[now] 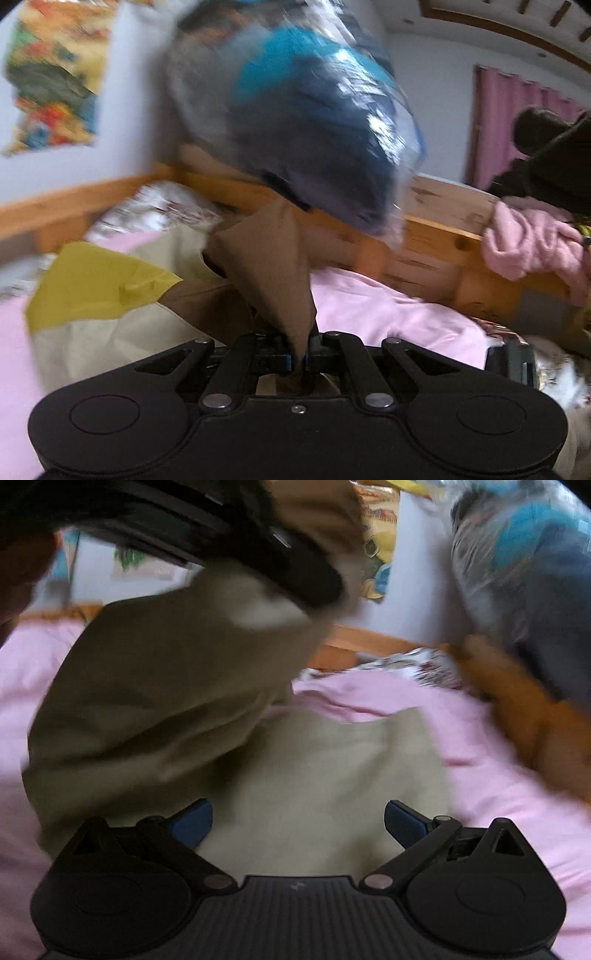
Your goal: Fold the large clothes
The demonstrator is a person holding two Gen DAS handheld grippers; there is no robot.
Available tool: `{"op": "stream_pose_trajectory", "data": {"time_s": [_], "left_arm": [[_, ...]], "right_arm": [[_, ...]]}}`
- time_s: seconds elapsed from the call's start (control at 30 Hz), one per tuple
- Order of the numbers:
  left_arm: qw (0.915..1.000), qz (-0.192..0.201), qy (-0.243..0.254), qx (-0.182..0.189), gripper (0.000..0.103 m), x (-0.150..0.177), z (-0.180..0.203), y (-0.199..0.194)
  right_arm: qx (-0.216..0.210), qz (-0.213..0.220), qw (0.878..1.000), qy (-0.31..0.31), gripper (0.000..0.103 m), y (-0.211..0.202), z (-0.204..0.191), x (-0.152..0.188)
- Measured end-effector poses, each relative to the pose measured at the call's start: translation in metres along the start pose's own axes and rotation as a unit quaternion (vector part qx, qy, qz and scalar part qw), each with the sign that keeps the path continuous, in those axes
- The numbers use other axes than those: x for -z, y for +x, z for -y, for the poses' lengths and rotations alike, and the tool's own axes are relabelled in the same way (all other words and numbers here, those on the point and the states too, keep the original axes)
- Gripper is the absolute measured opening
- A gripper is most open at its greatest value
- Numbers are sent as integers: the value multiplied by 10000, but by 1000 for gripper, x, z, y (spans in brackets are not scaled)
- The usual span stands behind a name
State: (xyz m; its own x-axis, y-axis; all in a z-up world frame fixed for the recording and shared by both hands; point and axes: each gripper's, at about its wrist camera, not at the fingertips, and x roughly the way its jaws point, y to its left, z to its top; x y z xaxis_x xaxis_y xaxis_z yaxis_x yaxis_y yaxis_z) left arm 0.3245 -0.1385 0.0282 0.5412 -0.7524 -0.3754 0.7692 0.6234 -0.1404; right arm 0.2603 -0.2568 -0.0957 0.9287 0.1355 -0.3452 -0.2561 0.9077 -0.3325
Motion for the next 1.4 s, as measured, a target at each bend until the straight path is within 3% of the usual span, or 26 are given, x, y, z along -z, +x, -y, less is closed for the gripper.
{"op": "stream_pose_trajectory", "data": {"time_s": [0.13,0.27,0.4,0.57,0.63,0.67,0.73,0.9,1.07,1.2,1.27,1.33,1.4], "left_arm": [[9973,-435,-100,580,5,15,-6,44],[9921,-977,-65,782,6,42,-6,68],[9863,-1420,-77,841,12,69,-5,91],[9856,-1405,-295,897,18,83,-10,98],[9874,-1304,-248,861,30,80,-9,90],[9886,-1223,-235,851,36,76,-6,86],[9919,-893,-280,856,72,75,-1,69],[9932,-664,-403,873,76,81,6,49],[9927,-286,-750,897,84,78,12,8],[9940,204,-1012,351,98,65,2,-27],[9916,458,-1133,-431,102,55,-9,-35],[9800,640,-1206,-1446,102,47,-26,-33],[9585,715,-1284,-2443,102,42,-46,-20]], "right_arm": [[868,-593,9849,-1374,101,5,29,20],[1110,-598,9902,-597,101,-2,75,20],[1859,-633,9796,-421,101,0,98,20],[2156,-565,9738,451,102,-4,127,27],[2261,-425,9703,740,102,-7,133,26],[2290,-319,9687,902,102,-10,137,27],[2267,21,9645,1358,102,-20,144,26],[1830,929,9483,2422,103,-44,156,23],[1307,803,9610,2299,103,-34,140,18],[1221,662,9707,1961,103,-26,121,15],[1094,652,9720,1976,103,-23,115,13],[989,677,9724,2001,103,-21,107,12],[952,666,9737,1962,103,-18,96,12]]}}
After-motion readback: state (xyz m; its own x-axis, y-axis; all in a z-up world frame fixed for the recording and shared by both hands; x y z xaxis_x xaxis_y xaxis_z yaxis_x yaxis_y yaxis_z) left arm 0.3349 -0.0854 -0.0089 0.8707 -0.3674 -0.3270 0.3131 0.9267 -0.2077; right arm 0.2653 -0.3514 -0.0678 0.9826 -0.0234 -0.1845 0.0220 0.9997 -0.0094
